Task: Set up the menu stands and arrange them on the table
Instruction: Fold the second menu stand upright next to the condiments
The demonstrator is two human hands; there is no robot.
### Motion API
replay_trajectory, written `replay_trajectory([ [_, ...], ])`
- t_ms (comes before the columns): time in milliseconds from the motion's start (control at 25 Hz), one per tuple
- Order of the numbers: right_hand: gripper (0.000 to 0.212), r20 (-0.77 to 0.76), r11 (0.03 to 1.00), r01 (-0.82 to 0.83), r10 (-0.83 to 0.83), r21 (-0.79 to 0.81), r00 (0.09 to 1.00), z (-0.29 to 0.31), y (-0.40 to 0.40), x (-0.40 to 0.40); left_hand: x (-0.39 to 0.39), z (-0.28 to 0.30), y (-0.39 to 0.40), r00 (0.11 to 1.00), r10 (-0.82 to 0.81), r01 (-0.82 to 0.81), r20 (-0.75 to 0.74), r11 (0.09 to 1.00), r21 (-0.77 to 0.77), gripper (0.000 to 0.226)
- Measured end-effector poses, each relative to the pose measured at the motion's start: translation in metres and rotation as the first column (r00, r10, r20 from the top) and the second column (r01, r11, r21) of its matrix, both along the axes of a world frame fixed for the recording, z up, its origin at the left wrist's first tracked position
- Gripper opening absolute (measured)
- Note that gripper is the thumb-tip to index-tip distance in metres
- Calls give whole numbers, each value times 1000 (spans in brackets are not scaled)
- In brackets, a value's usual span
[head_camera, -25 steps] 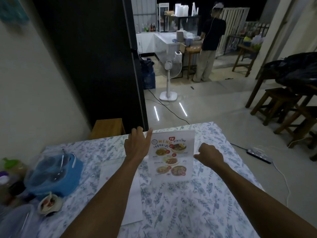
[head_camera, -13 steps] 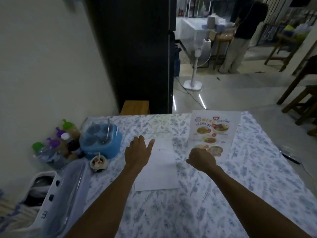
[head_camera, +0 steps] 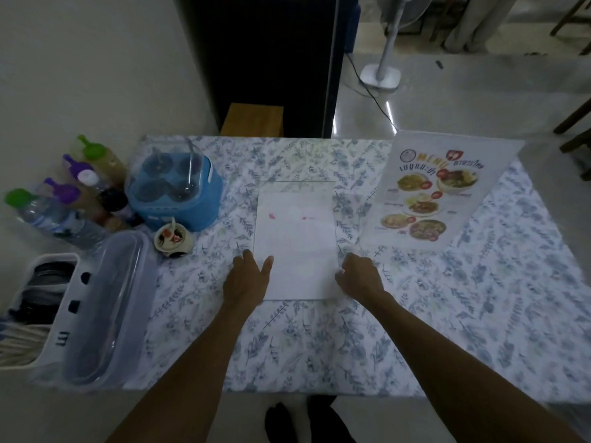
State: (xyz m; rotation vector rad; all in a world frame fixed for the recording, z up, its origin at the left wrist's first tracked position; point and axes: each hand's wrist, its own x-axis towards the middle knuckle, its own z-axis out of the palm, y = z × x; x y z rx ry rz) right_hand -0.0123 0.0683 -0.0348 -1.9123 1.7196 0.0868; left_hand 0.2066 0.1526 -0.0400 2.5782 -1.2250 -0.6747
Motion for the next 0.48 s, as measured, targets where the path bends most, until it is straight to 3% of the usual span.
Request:
replay_trajectory([
  [240, 16, 63, 994, 90, -94, 61, 994, -12, -14, 9, 6, -13, -17, 993, 108, -106, -52, 994, 41, 72],
  [480, 27, 144, 976, 143, -167, 163, 975, -3, -20, 0, 17, -5, -23, 989, 120, -116, -91, 992, 51, 66],
])
